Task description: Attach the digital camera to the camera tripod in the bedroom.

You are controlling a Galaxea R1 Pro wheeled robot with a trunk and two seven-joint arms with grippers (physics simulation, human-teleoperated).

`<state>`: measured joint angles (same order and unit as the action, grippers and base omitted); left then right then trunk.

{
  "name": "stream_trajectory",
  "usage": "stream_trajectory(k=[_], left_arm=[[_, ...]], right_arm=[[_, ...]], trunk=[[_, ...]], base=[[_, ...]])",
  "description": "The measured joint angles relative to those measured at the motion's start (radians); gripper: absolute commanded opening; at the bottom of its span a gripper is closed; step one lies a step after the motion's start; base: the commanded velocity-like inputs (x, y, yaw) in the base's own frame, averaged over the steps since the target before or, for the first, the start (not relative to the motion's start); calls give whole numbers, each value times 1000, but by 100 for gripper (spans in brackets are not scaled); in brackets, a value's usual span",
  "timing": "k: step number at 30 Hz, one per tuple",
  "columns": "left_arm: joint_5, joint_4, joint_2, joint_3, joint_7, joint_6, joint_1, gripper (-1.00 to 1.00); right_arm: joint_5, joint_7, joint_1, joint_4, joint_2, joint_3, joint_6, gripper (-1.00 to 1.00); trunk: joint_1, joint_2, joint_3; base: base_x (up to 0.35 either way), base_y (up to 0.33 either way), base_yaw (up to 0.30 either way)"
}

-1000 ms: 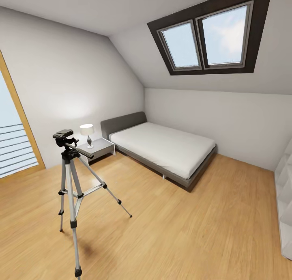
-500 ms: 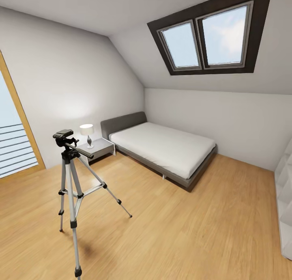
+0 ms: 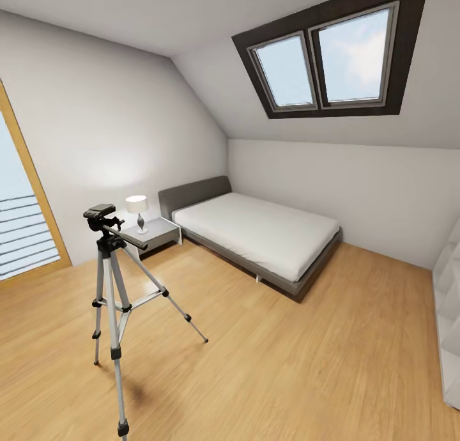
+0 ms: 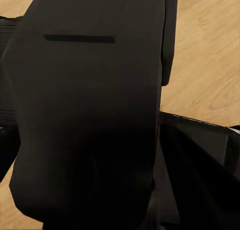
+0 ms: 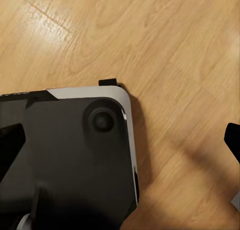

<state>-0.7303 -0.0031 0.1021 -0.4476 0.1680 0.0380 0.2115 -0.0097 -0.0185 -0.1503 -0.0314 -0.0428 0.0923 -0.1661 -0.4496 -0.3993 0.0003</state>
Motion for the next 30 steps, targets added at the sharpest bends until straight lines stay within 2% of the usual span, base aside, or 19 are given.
stream_trajectory(k=[1, 2, 4, 9, 17, 30], left_arm=[[41, 0, -1, 0, 0, 3, 0, -100], [62, 0, -1, 0, 0, 6, 0, -100], [131, -1, -3, 1, 0, 18, 0, -100], [171, -2, -5, 4, 0, 30, 0, -100], [185, -4, -10, 10, 1, 33, 0, -100], [179, -4, -31, 13, 1, 31, 0, -100]], right_arm=[[-1, 0, 1, 0, 1, 0, -1, 100], [-1, 0, 1, 0, 1, 0, -1, 100], [-2, 0, 2, 0, 1, 0, -2, 100], [-3, 0, 2, 0, 1, 0, -1, 100], [-3, 0, 2, 1, 1, 0, 4, 100], [-2, 0, 2, 1, -1, 0, 7, 100]], trunk=[[0, 0, 0], [0, 0, 0], [0, 0, 0], [0, 0, 0], [0, 0, 0], [0, 0, 0]], base=[[0, 0, 0], [0, 0, 0], [0, 0, 0], [0, 0, 0], [0, 0, 0], [0, 0, 0]])
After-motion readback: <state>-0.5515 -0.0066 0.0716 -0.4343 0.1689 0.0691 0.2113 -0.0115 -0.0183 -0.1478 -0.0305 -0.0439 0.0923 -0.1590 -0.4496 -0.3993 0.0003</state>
